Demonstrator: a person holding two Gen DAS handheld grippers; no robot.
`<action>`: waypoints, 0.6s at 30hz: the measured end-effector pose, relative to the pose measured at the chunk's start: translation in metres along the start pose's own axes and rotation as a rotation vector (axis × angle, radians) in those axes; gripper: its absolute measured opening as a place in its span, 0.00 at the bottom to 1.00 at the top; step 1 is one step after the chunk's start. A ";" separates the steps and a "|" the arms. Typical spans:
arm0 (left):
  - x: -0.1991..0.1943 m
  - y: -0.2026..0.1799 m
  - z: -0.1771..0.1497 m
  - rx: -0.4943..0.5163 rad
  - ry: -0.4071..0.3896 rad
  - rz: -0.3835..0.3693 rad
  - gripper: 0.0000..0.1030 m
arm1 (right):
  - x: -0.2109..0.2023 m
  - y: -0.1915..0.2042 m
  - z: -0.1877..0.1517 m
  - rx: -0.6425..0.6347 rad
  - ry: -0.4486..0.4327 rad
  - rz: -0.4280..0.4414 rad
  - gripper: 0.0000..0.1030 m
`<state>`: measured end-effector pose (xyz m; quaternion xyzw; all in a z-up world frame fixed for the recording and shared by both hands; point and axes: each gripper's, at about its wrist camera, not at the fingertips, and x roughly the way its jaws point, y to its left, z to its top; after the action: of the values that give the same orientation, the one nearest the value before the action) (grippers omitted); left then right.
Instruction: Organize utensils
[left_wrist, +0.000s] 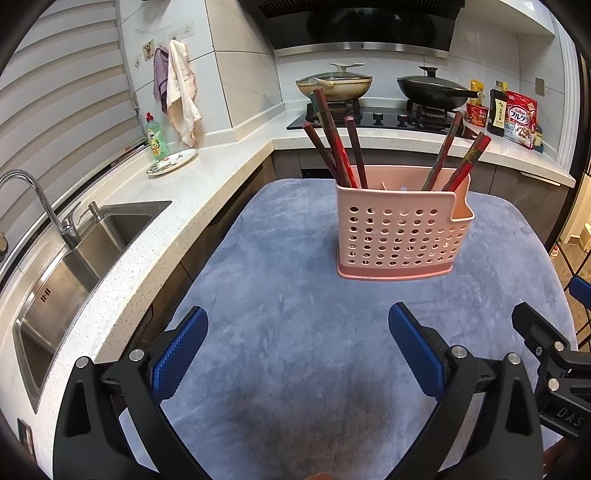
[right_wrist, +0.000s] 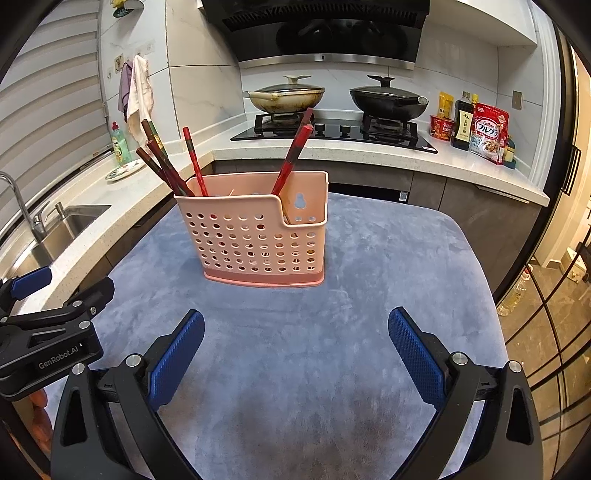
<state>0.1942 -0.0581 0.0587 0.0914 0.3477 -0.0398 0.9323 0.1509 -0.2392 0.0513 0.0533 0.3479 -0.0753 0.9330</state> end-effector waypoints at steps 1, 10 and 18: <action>0.000 0.000 0.000 0.000 0.000 0.000 0.91 | 0.000 0.000 0.000 0.001 0.001 -0.001 0.93; 0.001 -0.003 -0.002 -0.006 0.012 0.001 0.91 | 0.002 0.001 -0.002 -0.003 0.007 -0.001 0.93; 0.001 -0.004 -0.003 -0.003 0.009 -0.002 0.91 | 0.002 0.001 -0.003 0.000 0.014 -0.002 0.93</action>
<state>0.1925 -0.0615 0.0557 0.0898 0.3519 -0.0397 0.9309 0.1510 -0.2377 0.0474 0.0533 0.3543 -0.0759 0.9305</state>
